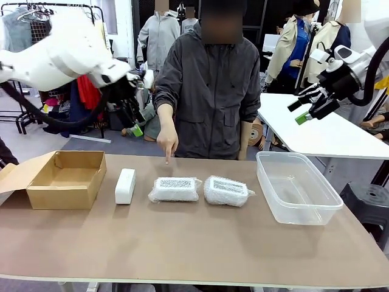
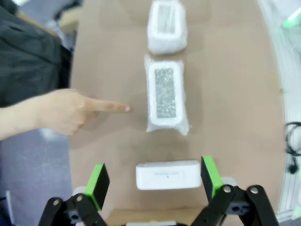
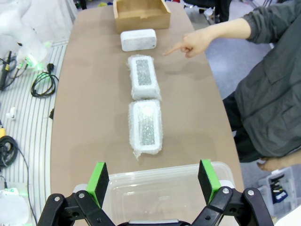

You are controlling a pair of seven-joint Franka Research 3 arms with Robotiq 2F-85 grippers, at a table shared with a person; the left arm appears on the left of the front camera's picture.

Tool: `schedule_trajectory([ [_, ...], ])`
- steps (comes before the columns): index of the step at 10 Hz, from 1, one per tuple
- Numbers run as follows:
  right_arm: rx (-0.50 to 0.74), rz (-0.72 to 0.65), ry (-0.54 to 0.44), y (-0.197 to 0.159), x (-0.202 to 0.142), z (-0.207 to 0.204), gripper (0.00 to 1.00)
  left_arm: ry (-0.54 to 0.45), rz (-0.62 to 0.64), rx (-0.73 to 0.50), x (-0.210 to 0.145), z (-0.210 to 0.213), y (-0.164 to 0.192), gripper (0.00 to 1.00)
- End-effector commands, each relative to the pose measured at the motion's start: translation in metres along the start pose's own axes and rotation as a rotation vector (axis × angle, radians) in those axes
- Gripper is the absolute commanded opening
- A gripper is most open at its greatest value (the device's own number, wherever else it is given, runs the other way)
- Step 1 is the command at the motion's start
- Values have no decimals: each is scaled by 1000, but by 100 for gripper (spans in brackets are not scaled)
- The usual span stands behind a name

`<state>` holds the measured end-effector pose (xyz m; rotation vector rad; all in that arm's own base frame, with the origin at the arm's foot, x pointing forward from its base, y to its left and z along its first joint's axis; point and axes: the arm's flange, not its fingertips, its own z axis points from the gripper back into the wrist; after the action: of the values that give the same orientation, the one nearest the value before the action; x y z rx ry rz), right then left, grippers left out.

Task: Separate and place wrapped and unwrapped clocks.
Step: Pick up the Digital clock indicated by the person.

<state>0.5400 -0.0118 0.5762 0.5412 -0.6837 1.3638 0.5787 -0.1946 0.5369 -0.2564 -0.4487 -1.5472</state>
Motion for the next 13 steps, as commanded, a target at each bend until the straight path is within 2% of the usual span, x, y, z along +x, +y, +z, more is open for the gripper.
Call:
schedule_trajectory([
  [1,0,3,-1,0,1,0,100,157,-3,-6,14,-16,29,100],
  [4,0,3,-1,0,1,0,100,170,-31,-69,37,-51,42,100],
  [5,0,3,-1,0,1,0,100,143,-54,-86,44,-59,42,100],
  [6,0,3,-1,0,1,0,100,89,-82,-116,36,-46,37,100],
  [7,0,3,-1,0,1,0,100,154,-45,-62,35,-63,35,100],
  [10,0,3,-1,0,1,0,100,154,-45,-62,35,-63,35,100],
  [11,0,3,-1,0,1,0,100,137,-55,-78,39,-63,37,100],
  [13,0,3,-1,0,1,0,100,213,-48,-124,54,-88,37,100],
])
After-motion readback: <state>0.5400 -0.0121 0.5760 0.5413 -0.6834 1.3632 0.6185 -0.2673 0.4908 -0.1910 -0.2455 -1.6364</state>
